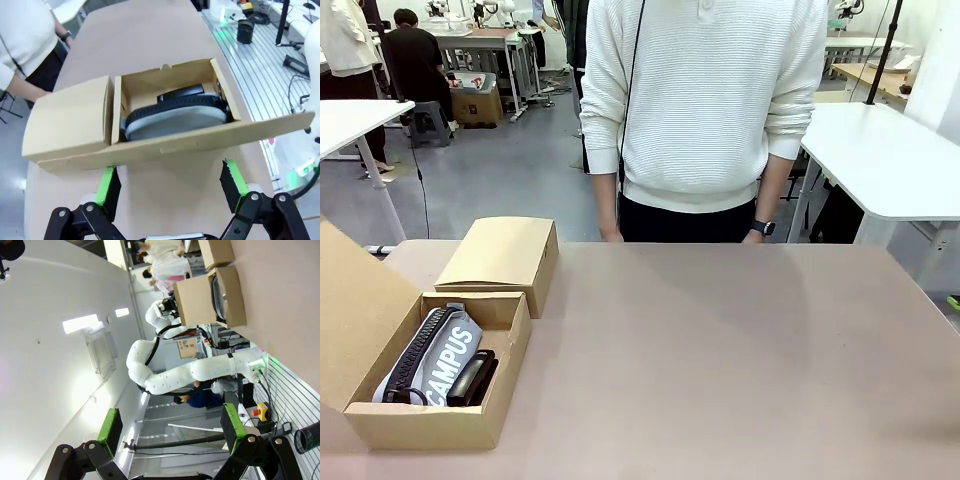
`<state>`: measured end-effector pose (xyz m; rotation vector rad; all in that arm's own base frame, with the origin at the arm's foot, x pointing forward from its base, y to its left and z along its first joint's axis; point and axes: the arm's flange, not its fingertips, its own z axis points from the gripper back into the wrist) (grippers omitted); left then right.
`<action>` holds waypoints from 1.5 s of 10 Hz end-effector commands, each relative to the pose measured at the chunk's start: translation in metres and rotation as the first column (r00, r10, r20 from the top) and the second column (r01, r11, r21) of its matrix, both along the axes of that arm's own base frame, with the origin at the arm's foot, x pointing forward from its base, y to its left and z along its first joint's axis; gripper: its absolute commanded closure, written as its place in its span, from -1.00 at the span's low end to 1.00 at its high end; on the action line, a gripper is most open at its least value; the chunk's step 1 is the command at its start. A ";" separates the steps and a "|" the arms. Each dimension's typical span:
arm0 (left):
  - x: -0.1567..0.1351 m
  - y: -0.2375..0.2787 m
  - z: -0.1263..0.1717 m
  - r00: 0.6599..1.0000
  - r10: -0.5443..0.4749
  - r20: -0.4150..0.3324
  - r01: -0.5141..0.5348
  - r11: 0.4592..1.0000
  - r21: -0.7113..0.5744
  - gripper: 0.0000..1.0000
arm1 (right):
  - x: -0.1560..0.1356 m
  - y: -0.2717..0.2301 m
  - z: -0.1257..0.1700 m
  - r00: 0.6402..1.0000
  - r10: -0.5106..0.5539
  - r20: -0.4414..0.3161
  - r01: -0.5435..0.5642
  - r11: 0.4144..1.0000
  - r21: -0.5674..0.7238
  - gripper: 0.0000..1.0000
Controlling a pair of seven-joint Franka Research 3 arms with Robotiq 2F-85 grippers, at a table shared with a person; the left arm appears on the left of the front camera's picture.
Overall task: Place items inside the box.
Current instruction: Close the lid of the Mailer Box closest to the robot.
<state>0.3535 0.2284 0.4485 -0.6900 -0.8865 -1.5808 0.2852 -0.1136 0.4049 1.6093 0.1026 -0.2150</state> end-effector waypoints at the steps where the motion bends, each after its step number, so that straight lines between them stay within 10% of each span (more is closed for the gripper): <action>1: -0.002 -0.033 0.000 1.000 -0.024 -0.005 0.024 1.000 0.000 -1.00 | -0.002 0.000 0.003 1.000 0.001 0.009 -0.001 1.000 0.008 -1.00; 11: -0.020 -0.172 -0.015 0.989 -0.148 -0.015 0.140 0.959 -0.247 -1.00 | -0.002 0.000 0.003 1.000 0.001 0.009 -0.001 1.000 0.008 -1.00; 15: -0.022 -0.231 -0.059 0.999 0.053 0.002 -0.050 0.952 -0.301 -1.00 | -0.002 0.000 0.003 1.000 0.001 0.009 -0.001 1.000 0.008 -1.00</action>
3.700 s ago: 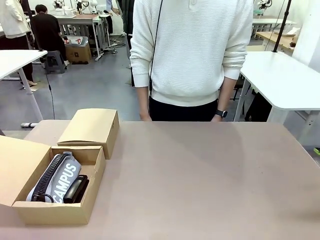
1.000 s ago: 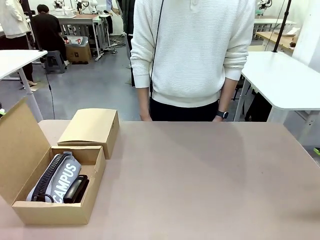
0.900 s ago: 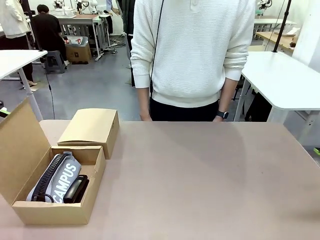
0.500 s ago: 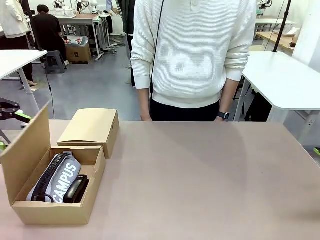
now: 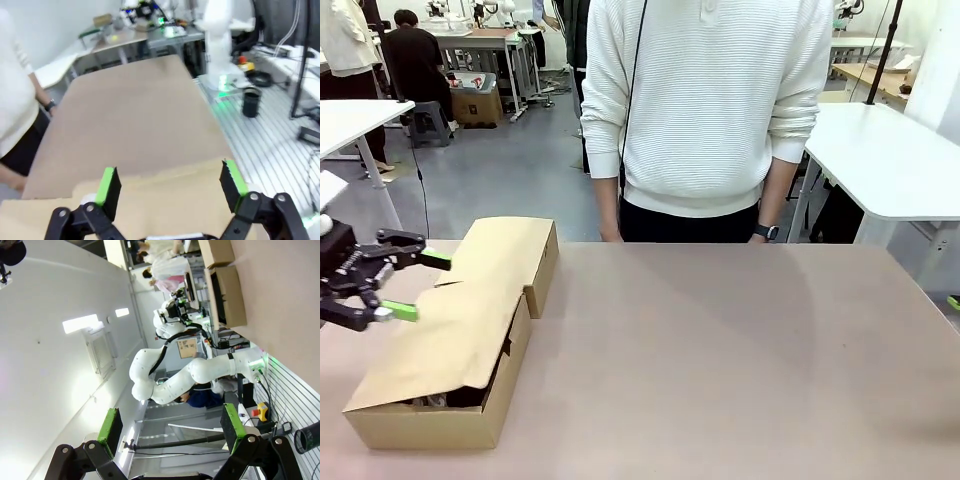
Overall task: Place items inside the box.
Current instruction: Close the lid of the Mailer Box closest to the robot.
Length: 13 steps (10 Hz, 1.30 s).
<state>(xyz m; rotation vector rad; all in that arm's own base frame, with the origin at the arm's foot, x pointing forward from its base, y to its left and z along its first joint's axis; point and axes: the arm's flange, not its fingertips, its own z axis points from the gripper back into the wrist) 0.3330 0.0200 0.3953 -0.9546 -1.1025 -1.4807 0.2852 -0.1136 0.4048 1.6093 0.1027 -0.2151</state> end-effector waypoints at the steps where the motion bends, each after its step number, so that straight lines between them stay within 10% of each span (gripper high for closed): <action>1: 0.000 -0.032 -0.019 0.981 0.176 0.082 -0.176 0.984 -0.014 -1.00 | -0.002 0.000 0.003 1.000 0.001 0.009 -0.001 1.000 0.008 -1.00; 4: 0.001 -0.048 -0.059 0.965 0.245 0.093 -0.245 0.970 -0.010 -1.00 | -0.002 0.000 0.003 1.000 0.001 0.009 -0.001 1.000 0.008 -1.00; 7: -0.013 -0.047 -0.078 0.994 0.086 -0.066 -0.087 0.996 -0.014 -1.00 | -0.002 0.000 0.003 1.000 0.001 0.009 -0.001 1.000 0.008 -1.00; 13: -0.031 -0.052 -0.094 0.998 -0.048 0.045 0.043 0.994 0.100 -1.00 | -0.002 0.000 0.003 1.000 0.001 0.009 -0.001 1.000 0.008 -1.00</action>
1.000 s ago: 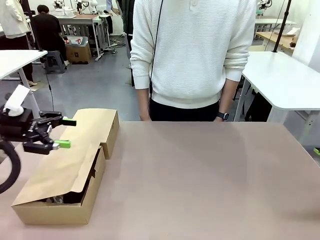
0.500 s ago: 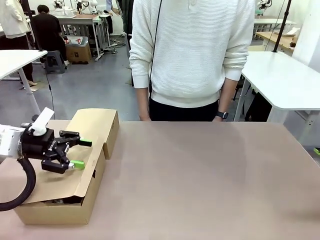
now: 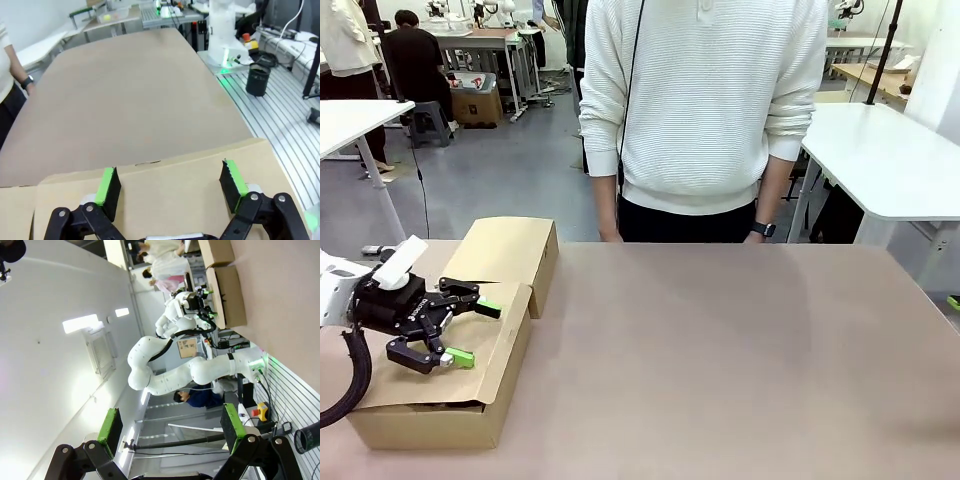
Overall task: Place items inside the box.
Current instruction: Close the lid of the Mailer Box closest to the robot.
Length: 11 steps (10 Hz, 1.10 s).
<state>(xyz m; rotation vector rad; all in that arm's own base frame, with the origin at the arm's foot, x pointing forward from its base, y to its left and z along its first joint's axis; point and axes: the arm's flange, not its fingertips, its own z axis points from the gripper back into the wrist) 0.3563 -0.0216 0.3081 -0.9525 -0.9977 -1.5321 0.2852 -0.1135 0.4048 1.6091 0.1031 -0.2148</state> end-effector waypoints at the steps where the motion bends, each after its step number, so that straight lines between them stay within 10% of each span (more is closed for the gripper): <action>1: -0.053 -0.010 -0.007 0.997 0.000 0.080 -0.002 0.999 0.032 -1.00 | -0.002 0.000 0.003 1.000 0.001 0.009 -0.001 1.000 0.008 -1.00; 4: -0.047 -0.004 0.010 0.999 0.010 0.050 -0.009 0.999 -0.031 -1.00 | -0.002 0.000 0.003 1.000 0.001 0.009 -0.001 1.000 0.008 -1.00; 9: -0.052 0.101 0.161 0.924 0.353 -0.149 -0.380 0.895 -0.235 -1.00 | -0.002 0.000 0.003 1.000 0.001 0.009 -0.001 1.000 0.008 -1.00; 11: -0.035 0.095 0.145 0.960 0.271 -0.075 -0.281 0.933 -0.227 -1.00 | -0.002 0.000 0.003 1.000 0.001 0.009 -0.001 1.000 0.008 -1.00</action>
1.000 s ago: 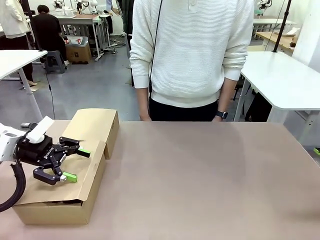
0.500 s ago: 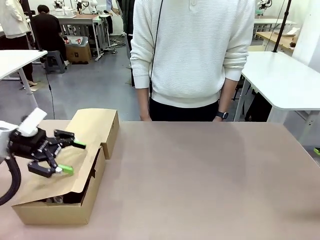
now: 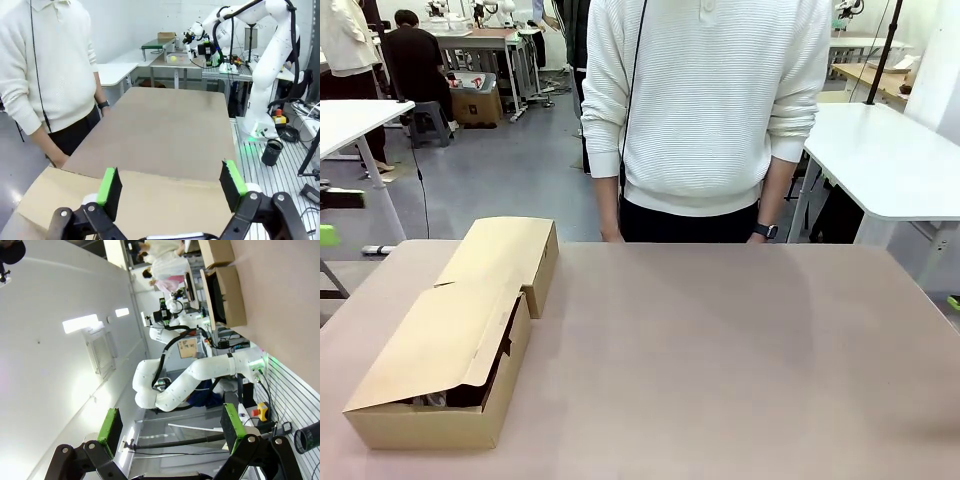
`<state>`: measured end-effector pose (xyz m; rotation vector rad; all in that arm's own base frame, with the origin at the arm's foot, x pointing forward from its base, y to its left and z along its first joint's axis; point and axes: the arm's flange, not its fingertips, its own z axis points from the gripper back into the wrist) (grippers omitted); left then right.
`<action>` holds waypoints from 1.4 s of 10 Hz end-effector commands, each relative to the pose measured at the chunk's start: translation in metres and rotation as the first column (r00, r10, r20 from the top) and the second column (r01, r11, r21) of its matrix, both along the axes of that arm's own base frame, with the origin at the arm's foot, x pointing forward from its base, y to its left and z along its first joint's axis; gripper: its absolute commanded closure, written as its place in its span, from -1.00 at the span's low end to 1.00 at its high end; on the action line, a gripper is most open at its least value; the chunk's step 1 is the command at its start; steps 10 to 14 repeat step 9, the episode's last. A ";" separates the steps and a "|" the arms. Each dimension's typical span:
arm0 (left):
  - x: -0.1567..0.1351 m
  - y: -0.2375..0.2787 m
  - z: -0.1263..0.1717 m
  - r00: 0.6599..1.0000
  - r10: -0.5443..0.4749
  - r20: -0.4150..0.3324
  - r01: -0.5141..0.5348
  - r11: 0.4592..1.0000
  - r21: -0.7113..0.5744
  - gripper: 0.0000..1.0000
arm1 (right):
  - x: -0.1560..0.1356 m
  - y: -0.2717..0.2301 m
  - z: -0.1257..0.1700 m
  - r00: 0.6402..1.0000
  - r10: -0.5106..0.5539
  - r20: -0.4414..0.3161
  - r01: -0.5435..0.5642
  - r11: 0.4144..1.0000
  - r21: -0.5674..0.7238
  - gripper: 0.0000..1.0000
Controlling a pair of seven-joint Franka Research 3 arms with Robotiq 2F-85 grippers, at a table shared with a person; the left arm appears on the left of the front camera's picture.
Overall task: Place items inside the box.
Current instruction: Close the lid of the Mailer Box closest to the robot.
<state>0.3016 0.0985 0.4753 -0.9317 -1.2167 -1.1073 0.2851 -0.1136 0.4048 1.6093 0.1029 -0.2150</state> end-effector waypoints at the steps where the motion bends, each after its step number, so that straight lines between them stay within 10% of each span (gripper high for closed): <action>1: 0.020 -0.025 -0.022 0.997 -0.054 0.050 0.054 0.998 -0.012 -1.00 | -0.002 0.000 0.003 1.000 0.001 0.009 -0.001 1.000 0.008 -1.00; 14: 0.020 -0.025 -0.022 0.997 -0.054 0.050 0.054 0.998 -0.012 -1.00 | -0.002 0.000 0.003 1.000 0.001 0.009 -0.001 1.000 0.008 -1.00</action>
